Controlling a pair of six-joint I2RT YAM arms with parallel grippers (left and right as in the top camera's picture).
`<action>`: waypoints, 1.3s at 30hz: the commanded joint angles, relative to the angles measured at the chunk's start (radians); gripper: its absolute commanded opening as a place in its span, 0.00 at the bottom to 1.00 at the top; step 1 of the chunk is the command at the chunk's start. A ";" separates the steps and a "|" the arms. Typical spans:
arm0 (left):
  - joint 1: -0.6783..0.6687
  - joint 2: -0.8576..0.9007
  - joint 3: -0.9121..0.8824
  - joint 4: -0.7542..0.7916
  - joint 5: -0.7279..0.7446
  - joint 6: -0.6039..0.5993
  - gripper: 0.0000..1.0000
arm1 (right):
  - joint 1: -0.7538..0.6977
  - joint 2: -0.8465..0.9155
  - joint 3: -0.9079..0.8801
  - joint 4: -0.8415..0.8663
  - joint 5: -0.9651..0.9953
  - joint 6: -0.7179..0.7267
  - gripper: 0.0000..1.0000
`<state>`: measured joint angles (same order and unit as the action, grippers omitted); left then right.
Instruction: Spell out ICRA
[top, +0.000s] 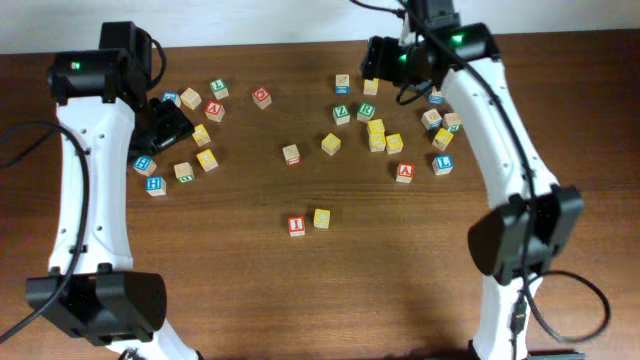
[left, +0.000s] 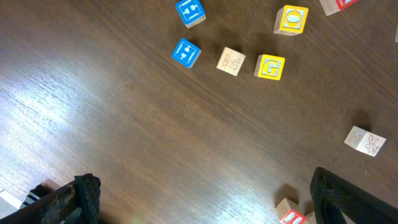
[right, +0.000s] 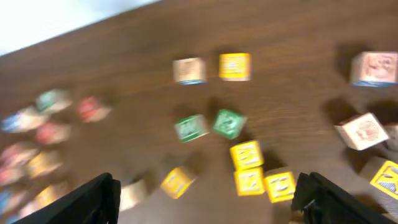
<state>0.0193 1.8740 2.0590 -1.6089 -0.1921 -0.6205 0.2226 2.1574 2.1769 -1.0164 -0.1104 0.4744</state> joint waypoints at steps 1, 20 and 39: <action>0.002 0.003 -0.001 -0.002 -0.011 0.008 0.99 | 0.008 0.098 0.015 0.023 0.125 0.055 0.83; 0.002 0.003 -0.001 -0.001 -0.011 0.008 0.99 | 0.122 0.344 0.010 0.187 0.373 0.163 0.73; 0.002 0.003 -0.001 -0.002 -0.011 0.008 0.99 | 0.122 0.352 -0.031 0.210 0.327 0.163 0.59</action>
<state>0.0193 1.8740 2.0590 -1.6089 -0.1921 -0.6205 0.3466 2.4901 2.1555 -0.8112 0.2222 0.6315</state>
